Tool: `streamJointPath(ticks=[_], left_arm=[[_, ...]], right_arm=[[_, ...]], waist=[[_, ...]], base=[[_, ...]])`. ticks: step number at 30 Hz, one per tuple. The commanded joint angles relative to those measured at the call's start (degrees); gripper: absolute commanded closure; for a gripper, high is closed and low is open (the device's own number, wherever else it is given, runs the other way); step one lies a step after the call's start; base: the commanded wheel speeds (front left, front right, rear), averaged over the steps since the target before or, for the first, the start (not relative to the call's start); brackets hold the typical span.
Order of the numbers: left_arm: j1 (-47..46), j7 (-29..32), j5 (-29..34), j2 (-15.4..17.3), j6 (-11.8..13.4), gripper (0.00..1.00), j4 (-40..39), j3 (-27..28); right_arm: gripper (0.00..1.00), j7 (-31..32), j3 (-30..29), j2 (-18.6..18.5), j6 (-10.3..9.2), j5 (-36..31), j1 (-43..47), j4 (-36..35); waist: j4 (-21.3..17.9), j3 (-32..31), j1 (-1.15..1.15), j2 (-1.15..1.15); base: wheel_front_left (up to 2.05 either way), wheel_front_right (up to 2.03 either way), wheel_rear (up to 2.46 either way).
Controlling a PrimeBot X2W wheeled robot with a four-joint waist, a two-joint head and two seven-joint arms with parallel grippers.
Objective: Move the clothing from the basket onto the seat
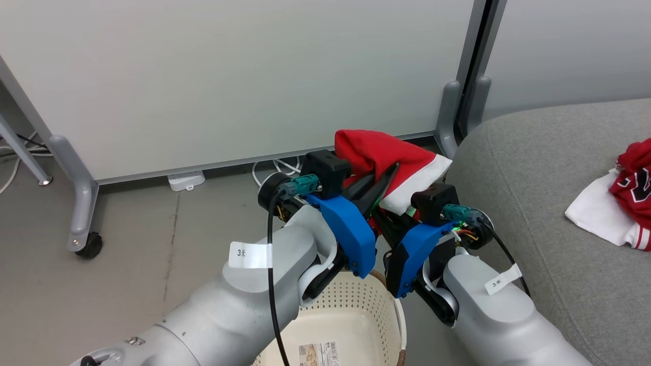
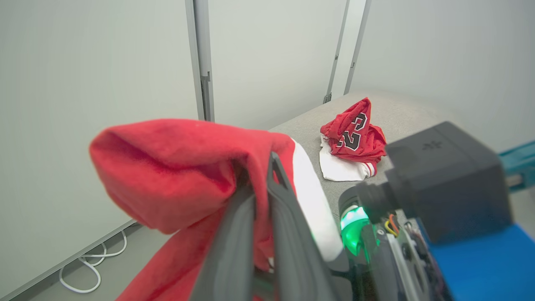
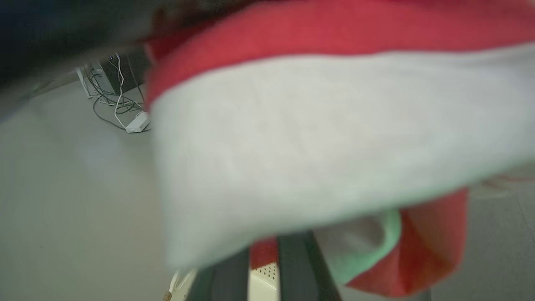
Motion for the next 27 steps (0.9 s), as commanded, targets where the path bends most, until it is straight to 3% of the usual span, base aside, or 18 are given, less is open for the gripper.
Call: streamJointPath(ticks=[1,23,24,25,26,27], left_arm=[[0.25,-0.29,0.15,0.17,-0.05,1.00,0.20,0.21],[0.48,-0.29,-0.02,0.29,-0.05,1.00,0.62,0.31],[0.50,-0.29,-0.07,0.29,-0.05,0.91,0.68,0.25],[0.47,-0.29,-0.05,0.28,-0.05,0.59,0.75,0.18],[0.41,-0.29,0.09,0.30,-0.05,0.09,0.83,0.14],[0.41,-0.29,0.22,0.34,-0.05,0.00,0.87,0.12]], right_arm=[[1.00,-0.36,0.25,0.05,0.03,0.40,-1.18,0.43],[1.00,-1.59,1.77,0.05,0.03,1.47,-1.94,2.27],[1.00,-1.67,1.80,0.05,0.03,1.50,-1.95,2.34],[1.00,-1.67,1.83,0.05,0.03,1.53,-1.97,2.42],[1.00,-1.73,1.85,0.05,0.03,1.58,-1.98,2.46],[1.00,-1.78,1.89,0.05,0.03,1.66,-1.99,2.48]], waist=[[-0.01,-0.01,0.00,0.00],[-0.32,-0.06,0.00,0.00],[-0.31,-0.07,0.00,0.00],[-0.31,-0.09,0.00,0.00],[-0.31,-0.10,0.00,0.00],[-0.30,-0.10,0.00,0.00]], base=[[0.00,0.00,0.00],[0.00,0.00,0.00],[0.00,0.00,0.00],[0.00,0.00,0.00],[0.00,0.00,0.00],[0.00,0.00,0.00]])
